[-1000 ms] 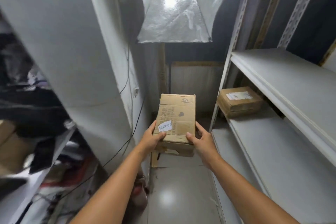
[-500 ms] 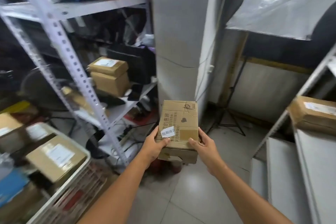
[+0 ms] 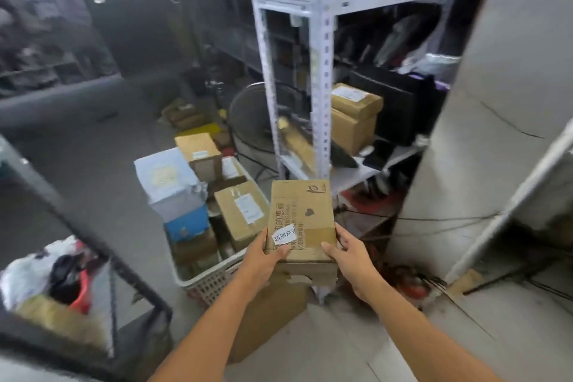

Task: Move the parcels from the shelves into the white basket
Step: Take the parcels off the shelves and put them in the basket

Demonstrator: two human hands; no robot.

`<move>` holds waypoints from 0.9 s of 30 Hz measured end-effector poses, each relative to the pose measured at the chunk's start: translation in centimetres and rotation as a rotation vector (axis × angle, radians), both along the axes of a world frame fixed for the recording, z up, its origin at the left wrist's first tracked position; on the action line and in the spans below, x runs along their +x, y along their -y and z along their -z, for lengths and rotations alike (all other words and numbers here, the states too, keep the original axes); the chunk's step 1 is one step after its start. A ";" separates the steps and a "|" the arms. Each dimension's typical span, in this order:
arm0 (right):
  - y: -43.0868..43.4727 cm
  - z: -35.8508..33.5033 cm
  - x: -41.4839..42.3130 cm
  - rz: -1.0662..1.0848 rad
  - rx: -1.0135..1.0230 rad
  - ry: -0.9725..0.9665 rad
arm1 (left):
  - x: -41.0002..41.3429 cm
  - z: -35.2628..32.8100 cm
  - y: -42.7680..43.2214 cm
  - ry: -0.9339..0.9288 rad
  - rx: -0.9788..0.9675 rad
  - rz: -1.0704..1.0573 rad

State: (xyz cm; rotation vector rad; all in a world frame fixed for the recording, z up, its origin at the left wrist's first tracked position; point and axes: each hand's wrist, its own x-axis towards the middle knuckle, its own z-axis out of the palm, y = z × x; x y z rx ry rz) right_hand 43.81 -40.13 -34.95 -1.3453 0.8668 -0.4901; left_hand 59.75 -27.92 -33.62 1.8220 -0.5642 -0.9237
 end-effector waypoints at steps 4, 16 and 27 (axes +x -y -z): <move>2.1 1.0 8.1 -0.145 -0.066 -0.079 | 7.0 1.4 0.3 0.021 -0.015 -0.071; 12.3 6.6 26.5 -0.298 -0.060 -0.120 | 21.7 7.1 8.3 -0.054 -0.076 -0.293; 17.2 13.0 36.5 -0.451 -0.054 -0.224 | 27.8 14.1 11.9 -0.042 0.004 -0.477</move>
